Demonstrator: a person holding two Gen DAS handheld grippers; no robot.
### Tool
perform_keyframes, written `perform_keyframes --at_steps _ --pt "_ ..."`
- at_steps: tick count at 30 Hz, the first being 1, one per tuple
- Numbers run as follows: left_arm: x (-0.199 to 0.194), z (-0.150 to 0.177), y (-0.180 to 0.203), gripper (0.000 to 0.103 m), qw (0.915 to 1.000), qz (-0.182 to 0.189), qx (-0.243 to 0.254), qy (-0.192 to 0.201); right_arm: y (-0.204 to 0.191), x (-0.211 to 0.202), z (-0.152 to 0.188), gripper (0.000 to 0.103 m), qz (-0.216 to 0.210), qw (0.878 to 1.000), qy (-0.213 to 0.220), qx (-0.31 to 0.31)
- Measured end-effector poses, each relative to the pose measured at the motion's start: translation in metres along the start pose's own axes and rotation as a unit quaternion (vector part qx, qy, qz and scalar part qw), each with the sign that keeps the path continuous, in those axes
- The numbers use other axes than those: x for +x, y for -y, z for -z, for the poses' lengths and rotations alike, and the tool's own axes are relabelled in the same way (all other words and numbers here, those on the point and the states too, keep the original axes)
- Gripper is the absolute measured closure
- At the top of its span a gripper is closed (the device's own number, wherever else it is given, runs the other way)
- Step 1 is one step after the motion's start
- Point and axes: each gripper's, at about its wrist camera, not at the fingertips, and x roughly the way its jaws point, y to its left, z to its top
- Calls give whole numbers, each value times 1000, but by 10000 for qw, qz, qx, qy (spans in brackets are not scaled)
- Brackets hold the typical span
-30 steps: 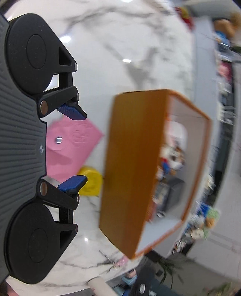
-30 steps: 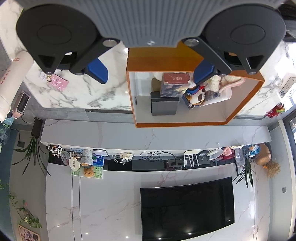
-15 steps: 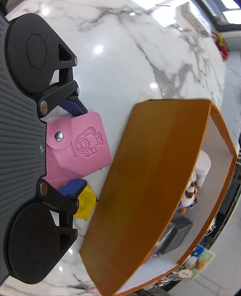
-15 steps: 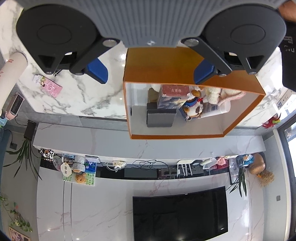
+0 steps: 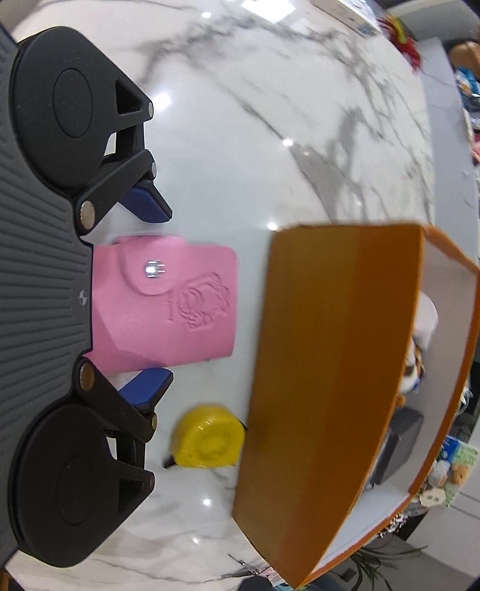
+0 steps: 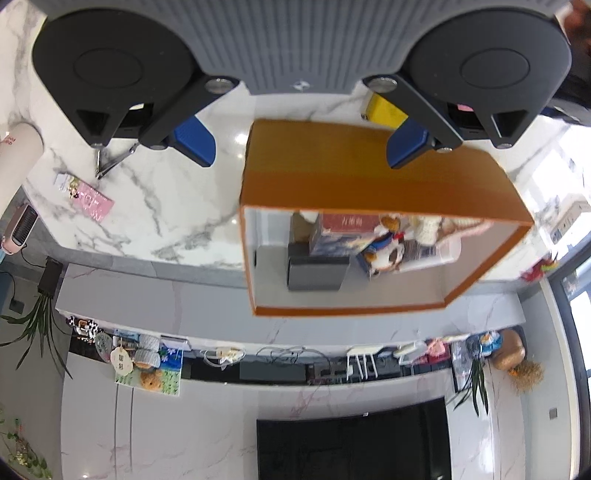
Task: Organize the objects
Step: 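Move the left tool to the pink card holder while the right tool approaches the yellow tape measure, then close the left tool on the pink card holder while the right tool grasps the yellow tape measure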
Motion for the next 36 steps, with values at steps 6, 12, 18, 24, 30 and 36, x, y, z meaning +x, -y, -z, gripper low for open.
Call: perform_keyframes --at_steps 6,12,18,24,30,36 --pt "-2 20 5 1 9972 -20 462 579 -17 17 6 4 -24 9997 -221 -53" --pt "1 16 2 1 9964 -38 635 562 -40 53 20 4 -98 9976 -686 12" --pt "5 14 -12 1 9949 -397 683 634 -62 76 34 5 -21 9965 -832 85" --pt "3 16 -13 4 9948 -395 664 660 -73 85 46 21 2 9950 -996 48" --pt "1 15 -15 7 9951 -361 668 637 -79 83 50 44 60 9961 -862 -151" --pt "-2 13 -17 9 9959 -272 645 572 -72 75 49 44 -201 9948 -993 -116"
